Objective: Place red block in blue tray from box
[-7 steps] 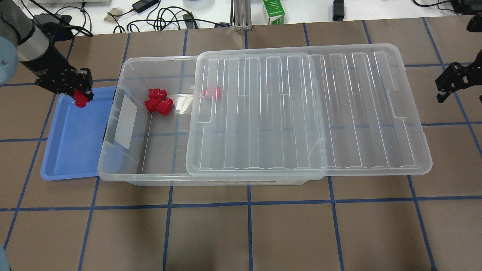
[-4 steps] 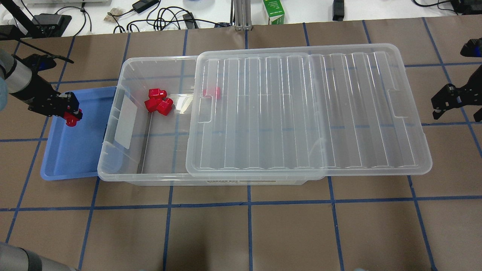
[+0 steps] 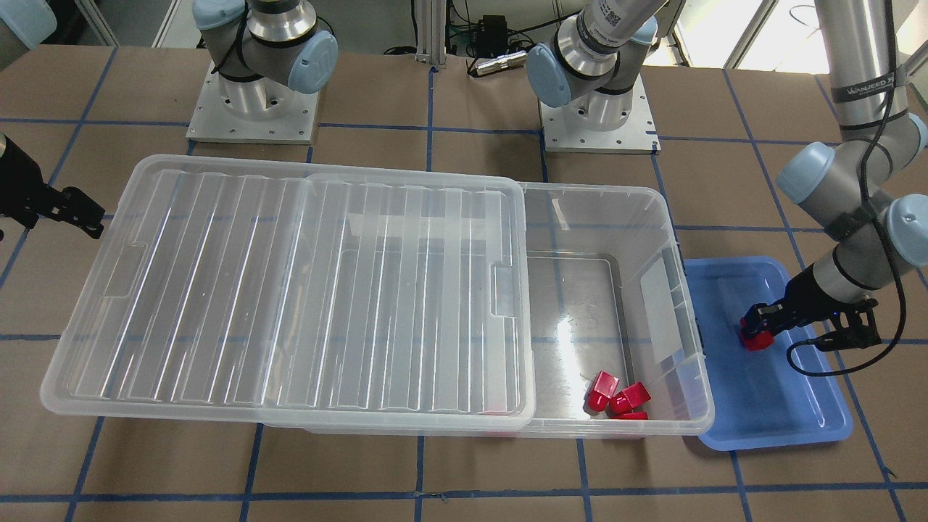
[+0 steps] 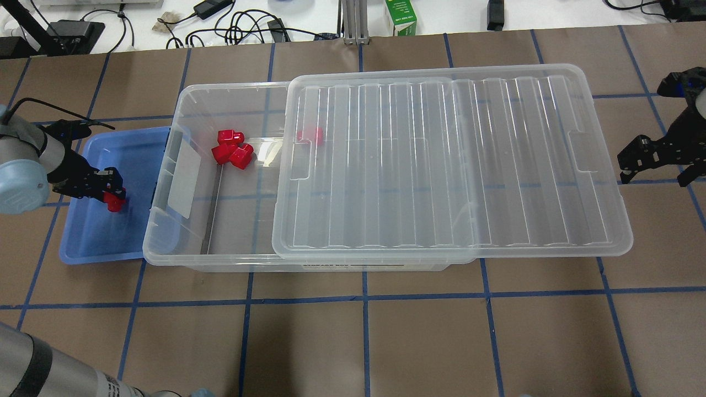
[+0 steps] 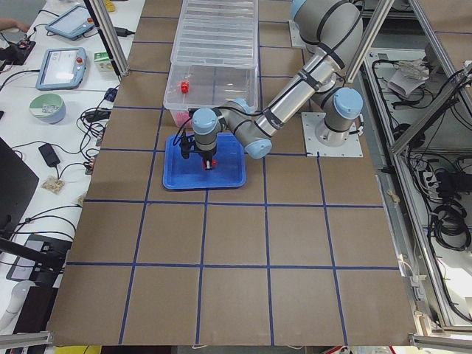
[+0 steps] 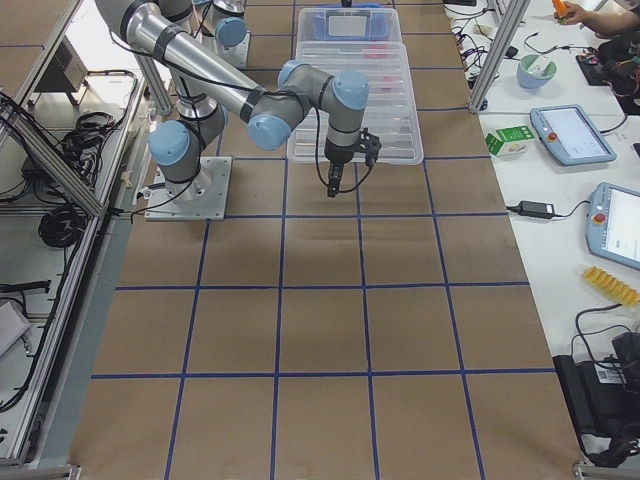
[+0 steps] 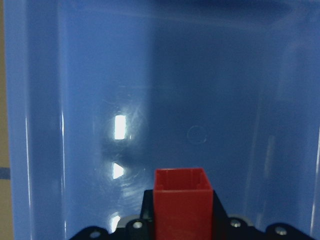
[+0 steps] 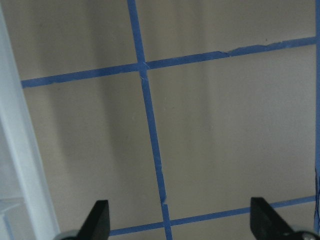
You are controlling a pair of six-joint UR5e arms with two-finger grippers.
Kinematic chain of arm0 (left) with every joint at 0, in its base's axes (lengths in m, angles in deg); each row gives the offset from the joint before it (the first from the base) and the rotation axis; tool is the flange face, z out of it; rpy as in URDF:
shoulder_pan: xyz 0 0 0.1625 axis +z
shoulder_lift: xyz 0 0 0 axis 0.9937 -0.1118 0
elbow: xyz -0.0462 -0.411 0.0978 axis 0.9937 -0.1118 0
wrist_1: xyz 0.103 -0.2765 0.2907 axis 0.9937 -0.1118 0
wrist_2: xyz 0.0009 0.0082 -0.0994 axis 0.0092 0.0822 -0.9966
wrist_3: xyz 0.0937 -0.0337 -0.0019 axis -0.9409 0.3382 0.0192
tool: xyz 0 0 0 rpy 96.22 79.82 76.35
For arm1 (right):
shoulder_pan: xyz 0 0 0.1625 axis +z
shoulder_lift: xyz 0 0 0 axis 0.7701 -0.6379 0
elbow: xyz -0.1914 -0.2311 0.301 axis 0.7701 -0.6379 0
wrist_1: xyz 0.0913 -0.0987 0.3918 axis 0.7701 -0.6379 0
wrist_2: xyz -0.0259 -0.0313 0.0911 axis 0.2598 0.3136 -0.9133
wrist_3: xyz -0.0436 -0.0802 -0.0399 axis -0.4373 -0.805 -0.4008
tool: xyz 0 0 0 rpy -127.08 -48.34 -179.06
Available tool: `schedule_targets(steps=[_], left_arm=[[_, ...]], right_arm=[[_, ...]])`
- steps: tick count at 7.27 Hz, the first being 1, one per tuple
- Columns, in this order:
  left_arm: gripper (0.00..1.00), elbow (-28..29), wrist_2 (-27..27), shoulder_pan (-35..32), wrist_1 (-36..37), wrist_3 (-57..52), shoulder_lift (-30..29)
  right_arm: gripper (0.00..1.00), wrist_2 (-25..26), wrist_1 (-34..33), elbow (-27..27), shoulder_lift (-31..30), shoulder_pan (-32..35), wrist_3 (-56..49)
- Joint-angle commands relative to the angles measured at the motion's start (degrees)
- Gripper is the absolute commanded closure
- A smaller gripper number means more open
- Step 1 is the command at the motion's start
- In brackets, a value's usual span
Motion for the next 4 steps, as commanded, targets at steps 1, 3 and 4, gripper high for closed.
schedule_targets(steps=[1, 3, 4], left_arm=[[0.16, 0.58, 0.27, -0.13, -0.14, 0.47, 0.29], [0.01, 2.76, -0.16, -3.81, -5.64, 3.01, 4.84], [0.0, 6.78, 0.01, -6.96, -13.77, 4.42, 8.61]], right_arm=[[0.0, -0.22, -0.61, 0.13, 0.38, 4.45, 0.53], [0.0, -0.66, -0.88, 0.22, 0.9, 8.14, 1.93], [0.0, -0.66, -1.05, 0.13, 1.08, 11.03, 2.55]])
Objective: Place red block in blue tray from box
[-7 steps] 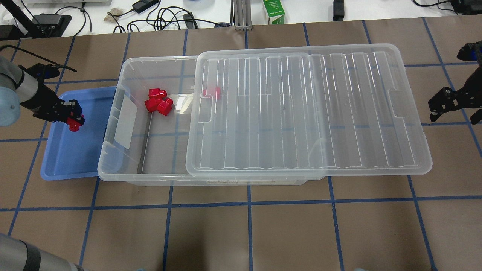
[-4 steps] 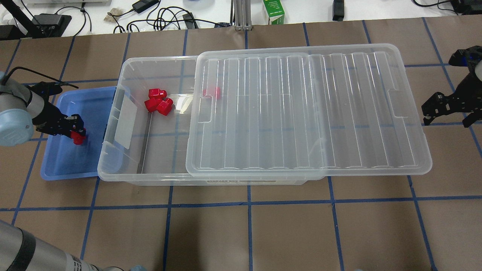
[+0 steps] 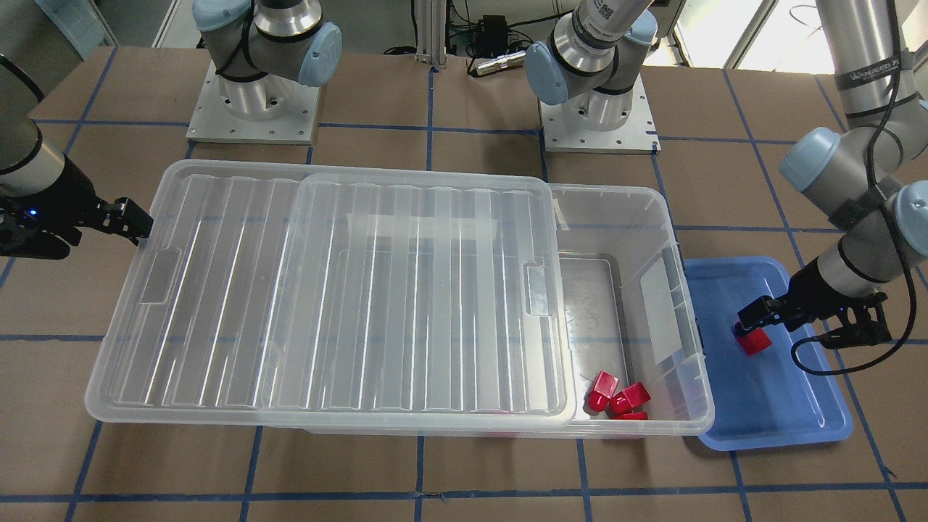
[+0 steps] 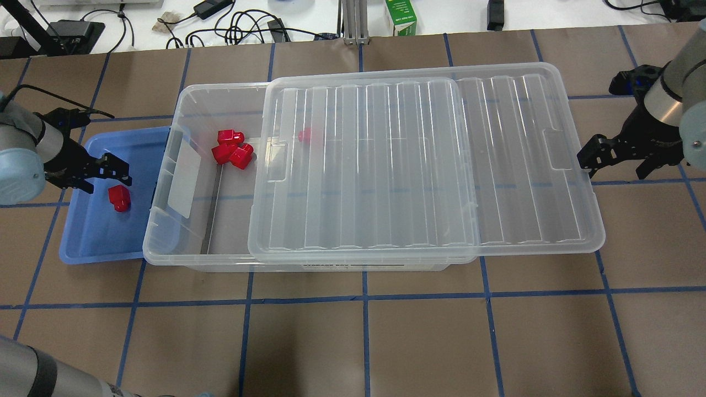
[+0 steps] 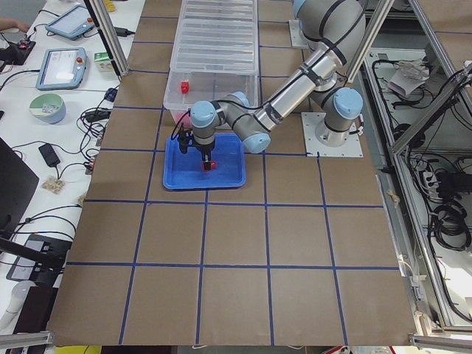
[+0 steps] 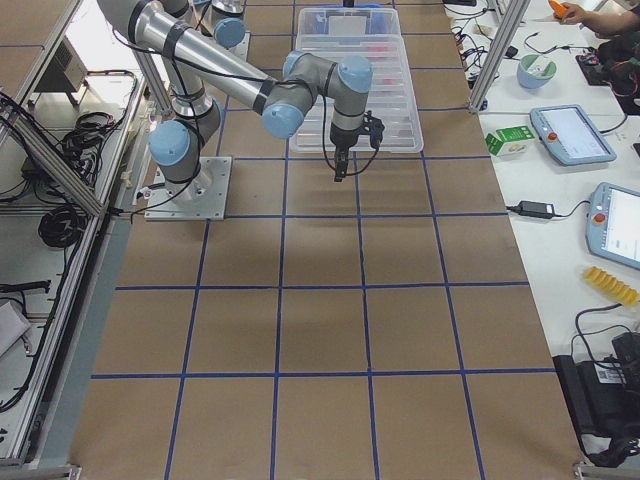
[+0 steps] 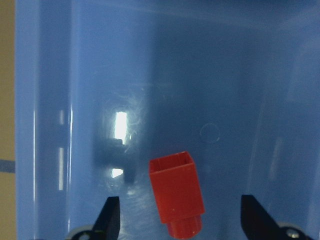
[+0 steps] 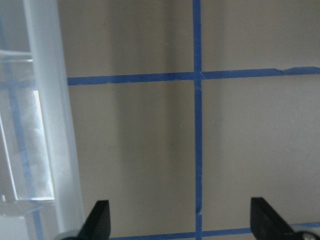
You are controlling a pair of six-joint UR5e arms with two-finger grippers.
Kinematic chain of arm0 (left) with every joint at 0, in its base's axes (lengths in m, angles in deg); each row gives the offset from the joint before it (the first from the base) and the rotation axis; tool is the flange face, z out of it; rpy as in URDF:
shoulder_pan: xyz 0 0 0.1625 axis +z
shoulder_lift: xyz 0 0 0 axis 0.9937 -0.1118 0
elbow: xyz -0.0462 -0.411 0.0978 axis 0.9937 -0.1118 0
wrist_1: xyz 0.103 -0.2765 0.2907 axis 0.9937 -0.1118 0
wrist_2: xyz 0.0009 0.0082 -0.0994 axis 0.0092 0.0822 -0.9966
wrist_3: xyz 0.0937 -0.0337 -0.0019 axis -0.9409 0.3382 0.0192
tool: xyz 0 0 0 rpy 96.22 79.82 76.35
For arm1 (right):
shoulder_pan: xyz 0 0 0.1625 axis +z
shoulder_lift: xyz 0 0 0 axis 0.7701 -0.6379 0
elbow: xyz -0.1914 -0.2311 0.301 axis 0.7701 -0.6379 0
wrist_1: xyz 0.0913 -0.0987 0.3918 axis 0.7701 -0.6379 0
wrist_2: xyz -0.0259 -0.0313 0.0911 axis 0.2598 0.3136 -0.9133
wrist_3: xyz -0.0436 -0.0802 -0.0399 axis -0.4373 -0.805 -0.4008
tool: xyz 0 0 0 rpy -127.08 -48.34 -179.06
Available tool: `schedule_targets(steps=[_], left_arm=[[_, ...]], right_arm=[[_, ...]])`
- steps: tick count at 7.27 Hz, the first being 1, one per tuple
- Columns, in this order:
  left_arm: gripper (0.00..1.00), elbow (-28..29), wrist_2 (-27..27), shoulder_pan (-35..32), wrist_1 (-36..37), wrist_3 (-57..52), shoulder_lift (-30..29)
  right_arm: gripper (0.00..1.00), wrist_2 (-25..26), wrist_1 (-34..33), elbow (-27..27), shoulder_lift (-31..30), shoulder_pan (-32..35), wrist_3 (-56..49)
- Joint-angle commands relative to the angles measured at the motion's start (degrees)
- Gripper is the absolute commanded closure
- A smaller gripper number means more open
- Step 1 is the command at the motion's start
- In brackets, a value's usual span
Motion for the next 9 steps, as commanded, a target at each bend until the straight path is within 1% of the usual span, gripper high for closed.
schedule_targets(steps=[1, 2, 3, 4, 5, 6, 7, 8, 9], left_arm=[[0.0, 8.88, 0.51, -6.17, -16.74, 7.12, 7.34], [0.0, 13.2, 0.87, -8.98, -23.18, 11.88, 9.9], [0.0, 16.37, 0.96, -12.31, -28.73, 15.75, 12.27], [0.0, 17.28, 0.96, -15.83, -32.18, 18.84, 14.73], [0.0, 16.85, 0.96, -19.34, -32.65, 21.56, 16.84], [0.0, 16.59, 0.87, -23.03, -35.87, 24.72, 19.56], [0.0, 16.23, 2.79, -25.94, -36.6, 25.19, 20.03], [0.0, 15.88, 9.07, -28.49, -36.26, 26.07, 19.94], [0.0, 15.71, 9.13, -29.74, -36.08, 26.25, 19.51]], right_arm=[[0.0, -0.16, -1.56, -0.06, 0.3, 6.09, 3.78], [0.0, -0.25, -1.67, -0.06, 0.21, 9.77, 6.08], [0.0, -0.16, -3.49, -0.14, 0.3, 13.46, 8.97], [0.0, -0.25, -4.12, -0.14, 0.56, 15.5, 11.0], [0.0, -0.25, -4.39, -0.23, 0.65, 16.22, 11.8], [0.0, -0.16, -4.39, -0.58, 0.74, 16.23, 11.72], [0.0, 0.01, -5.61, -0.84, 0.91, 16.14, 11.38], [0.0, -0.08, -6.4, -1.89, 0.48, 15.96, 10.85], [0.0, 0.18, -5.28, -5.03, -0.83, 16.14, 11.19]])
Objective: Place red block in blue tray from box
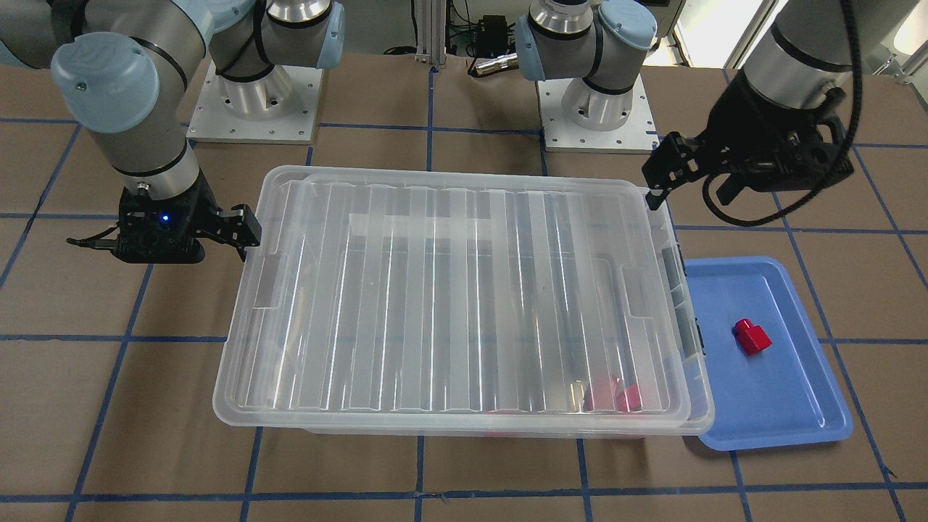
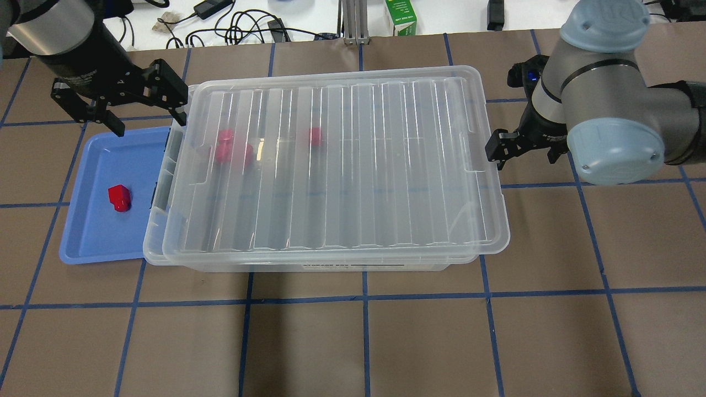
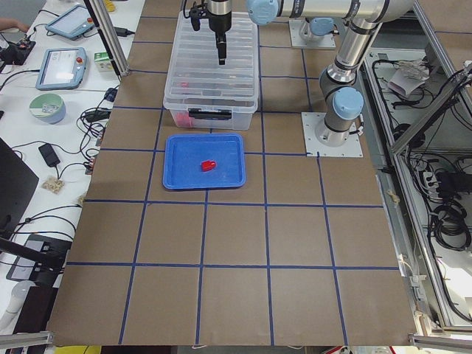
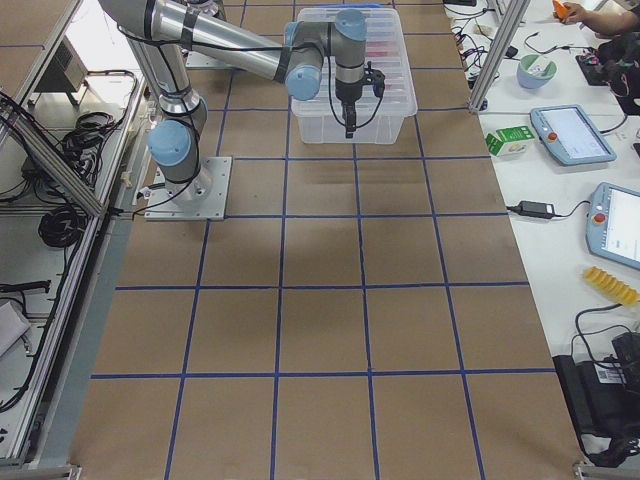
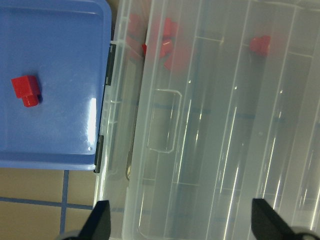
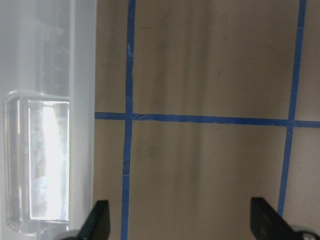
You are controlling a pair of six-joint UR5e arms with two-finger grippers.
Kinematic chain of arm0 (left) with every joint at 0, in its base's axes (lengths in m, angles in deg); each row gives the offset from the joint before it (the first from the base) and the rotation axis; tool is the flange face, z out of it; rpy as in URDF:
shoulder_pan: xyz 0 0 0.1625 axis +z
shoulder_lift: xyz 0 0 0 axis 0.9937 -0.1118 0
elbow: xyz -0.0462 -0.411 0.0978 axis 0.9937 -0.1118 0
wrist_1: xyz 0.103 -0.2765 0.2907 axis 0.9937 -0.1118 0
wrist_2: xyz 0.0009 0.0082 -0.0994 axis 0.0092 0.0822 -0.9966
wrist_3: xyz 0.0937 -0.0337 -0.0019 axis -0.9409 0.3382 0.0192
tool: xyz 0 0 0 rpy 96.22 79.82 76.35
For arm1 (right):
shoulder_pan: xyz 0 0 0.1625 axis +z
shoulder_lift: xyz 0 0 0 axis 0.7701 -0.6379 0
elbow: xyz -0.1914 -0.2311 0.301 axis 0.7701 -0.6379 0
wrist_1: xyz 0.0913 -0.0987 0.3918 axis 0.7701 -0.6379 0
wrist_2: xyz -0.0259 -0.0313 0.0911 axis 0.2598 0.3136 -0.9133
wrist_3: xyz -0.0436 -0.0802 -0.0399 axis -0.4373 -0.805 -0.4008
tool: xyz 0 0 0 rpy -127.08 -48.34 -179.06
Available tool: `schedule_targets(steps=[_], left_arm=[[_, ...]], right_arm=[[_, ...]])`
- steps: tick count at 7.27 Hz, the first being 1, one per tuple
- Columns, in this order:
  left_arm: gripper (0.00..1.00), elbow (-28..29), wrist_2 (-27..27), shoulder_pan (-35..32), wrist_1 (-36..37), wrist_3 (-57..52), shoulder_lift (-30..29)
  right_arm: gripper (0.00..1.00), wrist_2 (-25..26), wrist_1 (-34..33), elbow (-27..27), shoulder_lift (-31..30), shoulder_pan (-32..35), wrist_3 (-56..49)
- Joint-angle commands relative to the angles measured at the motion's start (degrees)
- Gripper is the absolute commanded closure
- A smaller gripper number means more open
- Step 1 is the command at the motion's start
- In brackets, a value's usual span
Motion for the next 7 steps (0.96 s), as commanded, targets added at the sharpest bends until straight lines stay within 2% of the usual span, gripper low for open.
schedule_targets(steps=[1, 3, 4, 5, 7], left_arm=[[0.0, -0.21, 2.02, -3.33, 1.22, 0.11, 0.0], [0.0, -0.47, 1.93, -4.14, 2.2, -0.33, 0.71], [0.0, 0.57, -2.6, -2.57, 2.9, -0.68, 0.53], [0.0, -0.72, -5.43, -0.29, 2.56, -1.64, 0.97], [0.0, -1.26, -2.84, -0.88, 3.17, -1.65, 0.01]], right_arm=[[0.0, -0.41, 7.33, -6.67, -3.75, 0.36, 0.59], [0.0, -2.79, 18.08, -15.11, -5.89, 5.33, 5.14], [0.0, -2.53, 20.47, -15.67, -5.71, 7.11, 8.47], [0.0, -2.62, 20.41, -15.5, -5.54, 7.13, 8.59], [0.0, -2.88, 19.89, -15.15, -5.36, 7.13, 8.59]])
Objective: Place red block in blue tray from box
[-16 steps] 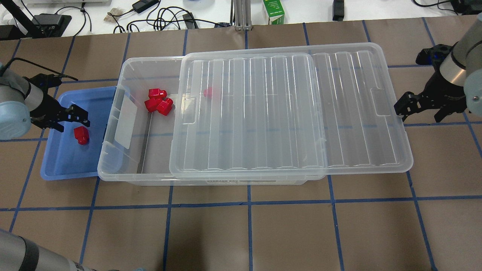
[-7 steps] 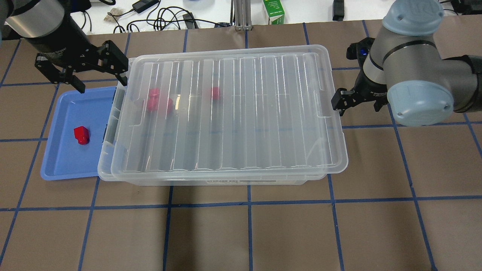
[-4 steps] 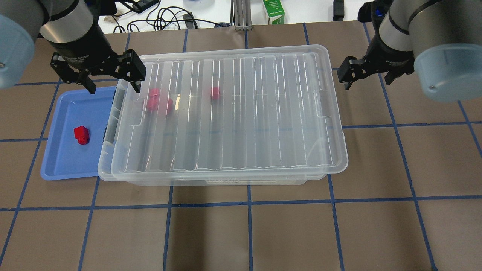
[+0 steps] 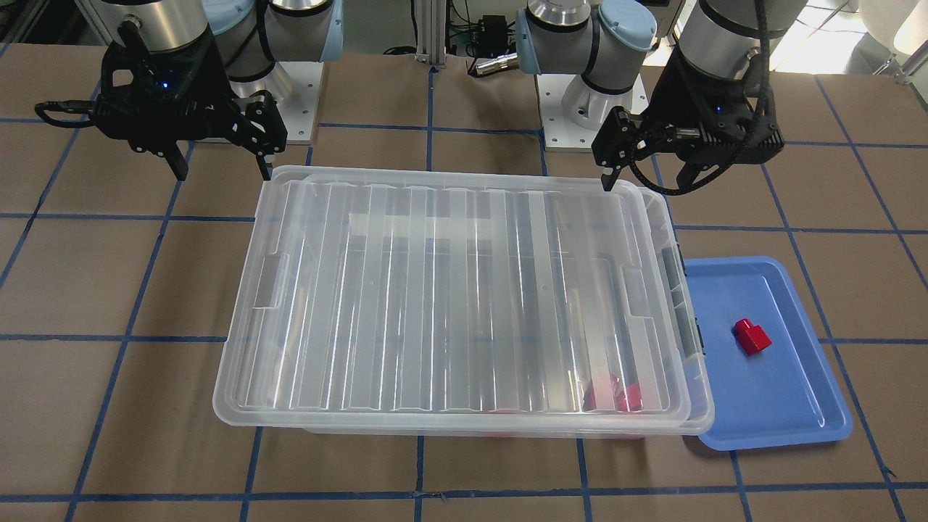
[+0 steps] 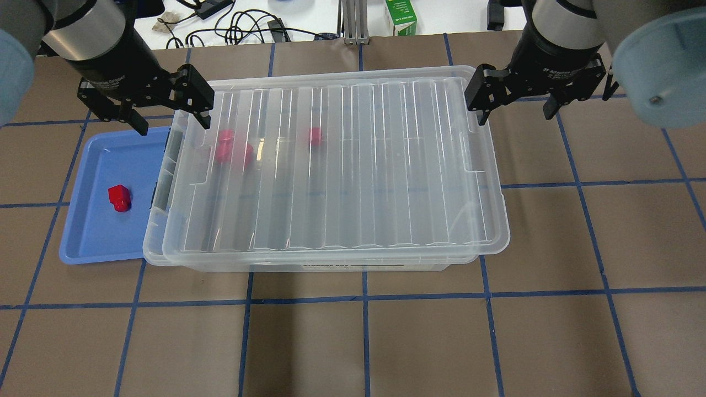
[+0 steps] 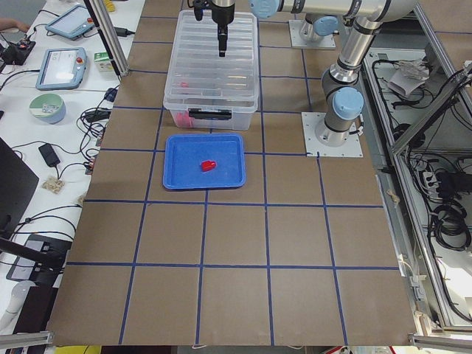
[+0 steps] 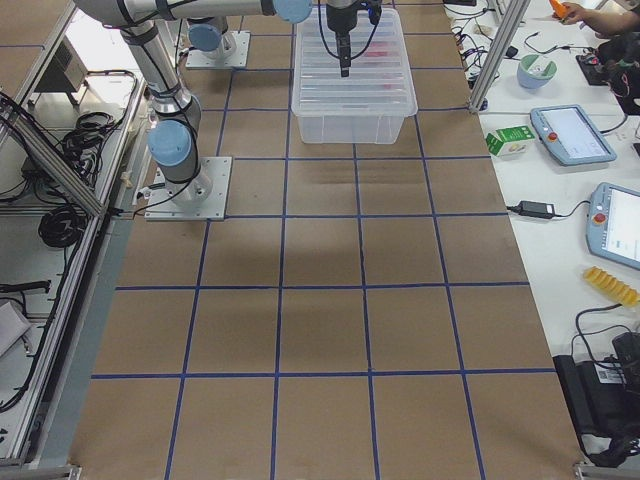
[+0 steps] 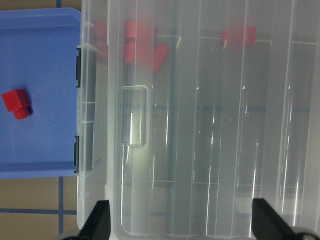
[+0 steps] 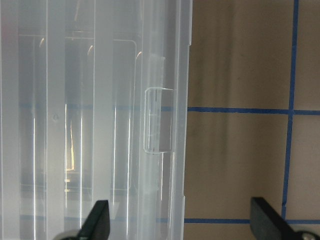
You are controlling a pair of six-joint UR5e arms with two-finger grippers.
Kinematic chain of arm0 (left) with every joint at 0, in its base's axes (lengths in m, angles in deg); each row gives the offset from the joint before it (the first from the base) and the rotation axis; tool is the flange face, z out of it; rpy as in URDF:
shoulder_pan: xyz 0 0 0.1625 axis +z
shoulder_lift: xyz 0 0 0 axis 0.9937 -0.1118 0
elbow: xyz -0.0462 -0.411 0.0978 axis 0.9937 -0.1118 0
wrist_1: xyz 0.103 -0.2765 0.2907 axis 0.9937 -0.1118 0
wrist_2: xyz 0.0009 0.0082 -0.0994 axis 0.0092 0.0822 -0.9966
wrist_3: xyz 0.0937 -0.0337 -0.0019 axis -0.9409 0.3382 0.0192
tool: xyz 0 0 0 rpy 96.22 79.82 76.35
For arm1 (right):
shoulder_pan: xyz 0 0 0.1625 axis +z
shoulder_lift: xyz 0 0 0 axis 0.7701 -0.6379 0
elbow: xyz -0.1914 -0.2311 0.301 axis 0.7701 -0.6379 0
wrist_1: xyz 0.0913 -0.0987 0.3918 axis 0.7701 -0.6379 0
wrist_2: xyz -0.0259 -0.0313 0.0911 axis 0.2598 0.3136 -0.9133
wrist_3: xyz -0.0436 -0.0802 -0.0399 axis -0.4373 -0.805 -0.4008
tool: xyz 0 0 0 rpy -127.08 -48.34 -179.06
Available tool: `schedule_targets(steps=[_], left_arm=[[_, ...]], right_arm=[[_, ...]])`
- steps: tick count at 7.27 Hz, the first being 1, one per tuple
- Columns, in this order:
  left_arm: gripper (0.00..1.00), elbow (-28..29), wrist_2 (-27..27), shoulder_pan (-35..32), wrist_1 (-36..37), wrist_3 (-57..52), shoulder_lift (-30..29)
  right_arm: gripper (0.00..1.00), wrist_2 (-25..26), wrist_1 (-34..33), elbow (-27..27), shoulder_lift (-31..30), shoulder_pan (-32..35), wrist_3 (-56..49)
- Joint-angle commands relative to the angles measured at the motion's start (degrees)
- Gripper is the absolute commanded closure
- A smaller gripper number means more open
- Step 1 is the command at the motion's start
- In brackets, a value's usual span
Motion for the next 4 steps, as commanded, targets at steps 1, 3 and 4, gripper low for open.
schedule_targets(steps=[1, 3, 4], left_arm=[[0.0, 0.19, 1.34, -0.6, 0.38, -0.13, -0.76], [0.0, -0.33, 1.25, -1.14, 0.38, -0.04, -0.06], [0.0, -0.42, 1.34, -1.31, 0.21, -0.13, -0.23]], right_arm=[[0.0, -0.1, -0.28, 0.11, 0.07, 0.07, 0.26], [0.0, -0.01, -0.11, 0.2, -0.11, 0.07, 0.26], [0.0, -0.1, -0.19, 0.2, 0.07, 0.07, 0.18]])
